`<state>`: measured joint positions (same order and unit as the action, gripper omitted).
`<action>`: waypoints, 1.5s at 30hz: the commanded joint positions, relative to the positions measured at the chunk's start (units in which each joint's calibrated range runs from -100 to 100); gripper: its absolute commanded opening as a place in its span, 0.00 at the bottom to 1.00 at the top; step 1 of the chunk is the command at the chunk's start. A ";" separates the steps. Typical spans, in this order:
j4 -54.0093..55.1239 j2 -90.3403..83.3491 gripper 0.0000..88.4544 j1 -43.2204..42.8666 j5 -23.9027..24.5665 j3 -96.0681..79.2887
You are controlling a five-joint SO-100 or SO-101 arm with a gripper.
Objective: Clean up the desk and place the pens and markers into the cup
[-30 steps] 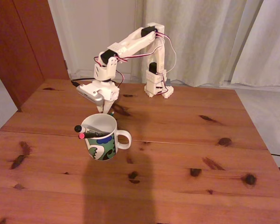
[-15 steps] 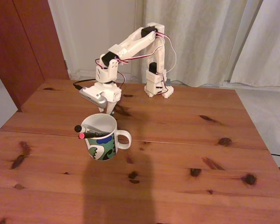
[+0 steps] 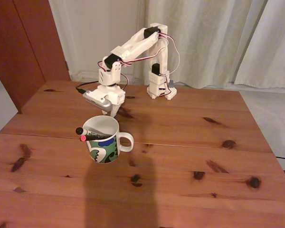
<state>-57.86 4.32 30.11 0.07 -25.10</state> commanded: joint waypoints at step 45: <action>6.55 5.24 0.14 -0.95 -2.01 0.75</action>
<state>-52.72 9.92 29.67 -1.54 -25.10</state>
